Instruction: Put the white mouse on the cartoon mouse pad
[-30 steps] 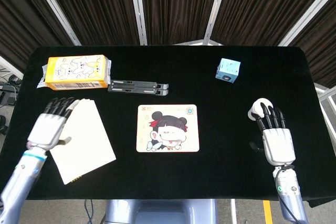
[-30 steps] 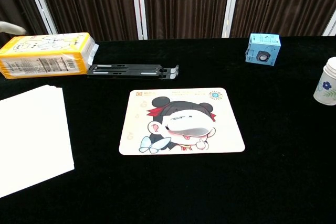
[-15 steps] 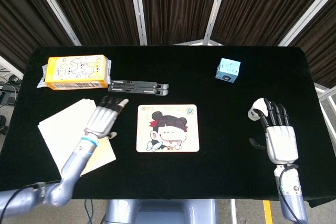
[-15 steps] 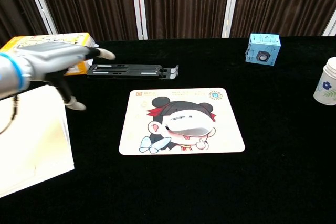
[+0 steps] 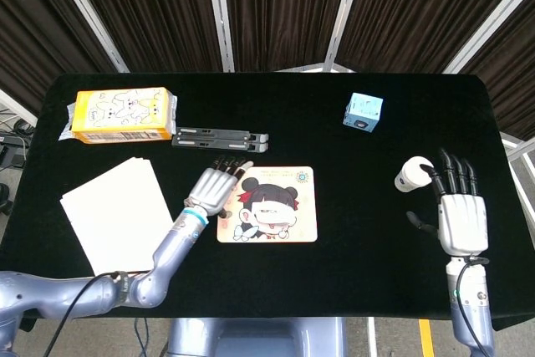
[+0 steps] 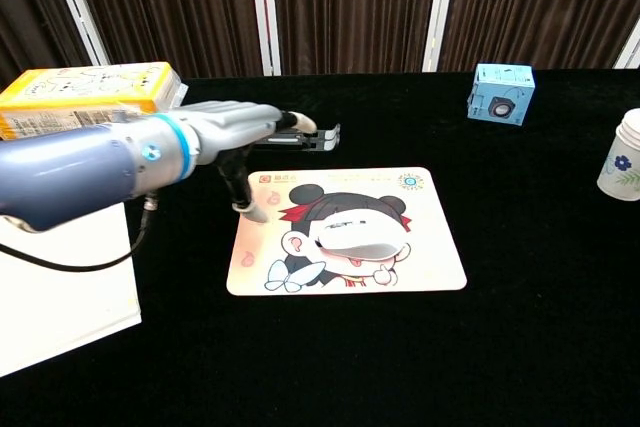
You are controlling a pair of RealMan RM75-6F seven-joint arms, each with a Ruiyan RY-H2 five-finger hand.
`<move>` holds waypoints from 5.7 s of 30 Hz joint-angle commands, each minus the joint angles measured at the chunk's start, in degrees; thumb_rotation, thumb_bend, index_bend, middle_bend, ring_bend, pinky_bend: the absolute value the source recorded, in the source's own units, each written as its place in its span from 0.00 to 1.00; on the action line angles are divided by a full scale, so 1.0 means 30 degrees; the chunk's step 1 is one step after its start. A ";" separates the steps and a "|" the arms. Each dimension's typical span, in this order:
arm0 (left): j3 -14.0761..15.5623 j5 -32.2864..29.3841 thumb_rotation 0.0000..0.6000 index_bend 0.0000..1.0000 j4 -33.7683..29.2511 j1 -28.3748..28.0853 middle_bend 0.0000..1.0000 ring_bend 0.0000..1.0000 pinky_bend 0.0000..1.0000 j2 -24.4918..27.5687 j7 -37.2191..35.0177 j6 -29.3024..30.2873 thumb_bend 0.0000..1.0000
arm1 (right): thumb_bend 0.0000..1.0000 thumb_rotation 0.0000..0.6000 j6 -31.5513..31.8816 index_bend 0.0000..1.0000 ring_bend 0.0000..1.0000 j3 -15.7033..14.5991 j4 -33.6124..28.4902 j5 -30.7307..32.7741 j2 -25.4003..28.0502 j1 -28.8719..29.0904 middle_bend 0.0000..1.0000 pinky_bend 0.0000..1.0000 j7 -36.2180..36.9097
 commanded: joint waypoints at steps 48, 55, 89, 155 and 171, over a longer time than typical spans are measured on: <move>0.0119 -0.2031 1.00 0.01 0.8214 -0.5174 0.00 0.00 0.00 -0.5593 0.0973 -0.0449 0.16 | 0.09 1.00 -0.0721 0.19 0.00 0.0804 -0.0654 -0.0340 0.0250 -0.0534 0.00 0.00 0.1231; -0.0155 -0.2233 1.00 0.01 0.9947 -0.5679 0.00 0.00 0.00 -0.6296 0.1078 -0.1092 0.16 | 0.09 1.00 -0.0705 0.20 0.00 0.0805 -0.0955 -0.0540 0.0348 -0.0606 0.00 0.00 0.1245; -0.1966 -0.1013 1.00 0.01 1.4555 -0.7597 0.00 0.00 0.00 -0.8761 0.0224 -0.2531 0.16 | 0.09 1.00 -0.0941 0.20 0.00 0.1045 -0.1208 -0.0463 0.0529 -0.0769 0.00 0.00 0.1493; -0.0208 0.3062 1.00 0.03 0.0900 -0.0583 0.00 0.00 0.00 0.2524 -0.2197 0.4317 0.16 | 0.09 1.00 -0.1645 0.20 0.00 0.0914 -0.1336 0.0282 0.0740 -0.0781 0.00 0.00 0.0166; 0.4346 0.6660 1.00 0.02 -0.7585 0.6141 0.00 0.00 0.00 1.0984 -0.4748 0.7987 0.16 | 0.09 1.00 -0.1644 0.20 0.00 0.0524 -0.1037 0.0350 0.0673 -0.0956 0.00 0.00 -0.0666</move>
